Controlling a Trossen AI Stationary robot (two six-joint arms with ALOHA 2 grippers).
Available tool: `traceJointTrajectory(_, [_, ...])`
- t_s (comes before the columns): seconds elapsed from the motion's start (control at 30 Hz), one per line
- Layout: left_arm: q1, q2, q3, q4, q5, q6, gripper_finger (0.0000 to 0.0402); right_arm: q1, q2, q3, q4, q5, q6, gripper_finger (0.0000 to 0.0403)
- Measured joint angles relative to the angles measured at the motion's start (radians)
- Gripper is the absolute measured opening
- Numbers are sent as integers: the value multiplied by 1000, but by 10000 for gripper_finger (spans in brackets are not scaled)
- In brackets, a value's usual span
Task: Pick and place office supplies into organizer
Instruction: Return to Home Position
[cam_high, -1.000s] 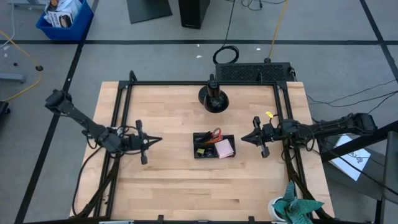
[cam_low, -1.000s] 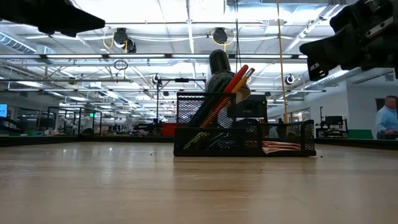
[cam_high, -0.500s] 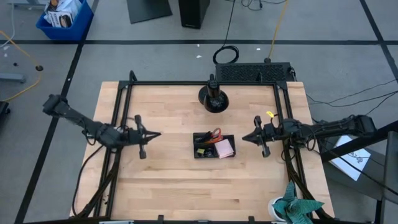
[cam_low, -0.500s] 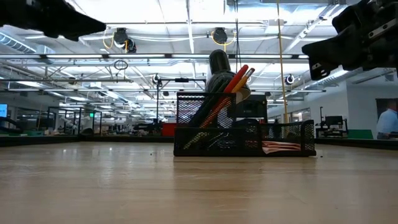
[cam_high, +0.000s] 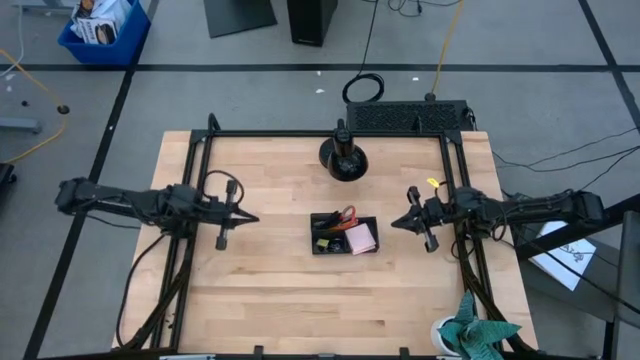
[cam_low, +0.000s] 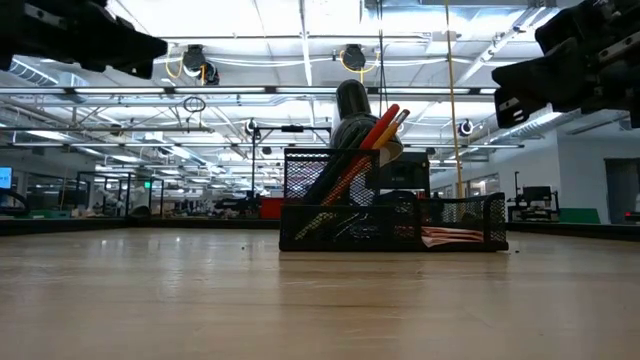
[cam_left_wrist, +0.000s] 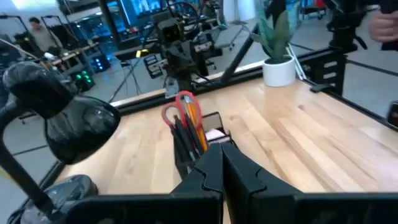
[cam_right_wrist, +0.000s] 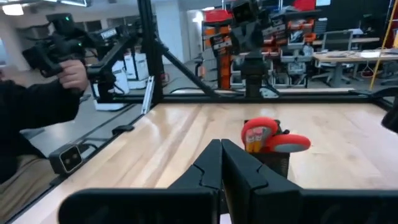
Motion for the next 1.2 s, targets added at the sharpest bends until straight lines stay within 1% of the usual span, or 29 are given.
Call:
traceJointTrajectory(0.03, [-7,-27,0,-27,-5,-2,0,-3,-4,0,2,1,8,0])
traceJointTrajectory(0.23, [-67,-155,0,-172,-107,-5,0,-28,-30,0,-2,-1,16,0])
traceJointTrajectory(0.33, [-73,-209,0,-216,-122,13,0,-42,-45,0,-13,-27,20,0])
traceJointTrajectory(0.43, [-73,-251,-1,-239,-105,42,0,-51,-58,0,-37,-26,30,0])
traceJointTrajectory(0.6, [-70,-298,-79,-190,-30,56,0,-61,-66,-8,-46,-27,32,0])
traceJointTrajectory(0.73, [-54,-330,-161,-132,-26,33,0,-61,-66,-8,-32,-26,32,0])
traceJointTrajectory(0.87, [-41,-362,-203,-102,-24,15,0,-61,-66,-8,-31,-25,37,0])
traceJointTrajectory(1.0, [-40,-392,-244,-82,-1,-9,0,-61,-66,-8,-31,-25,43,0])
traceJointTrajectory(1.2, [-40,-399,-253,-43,1,-35,0,-61,-66,-8,-34,-21,48,0])
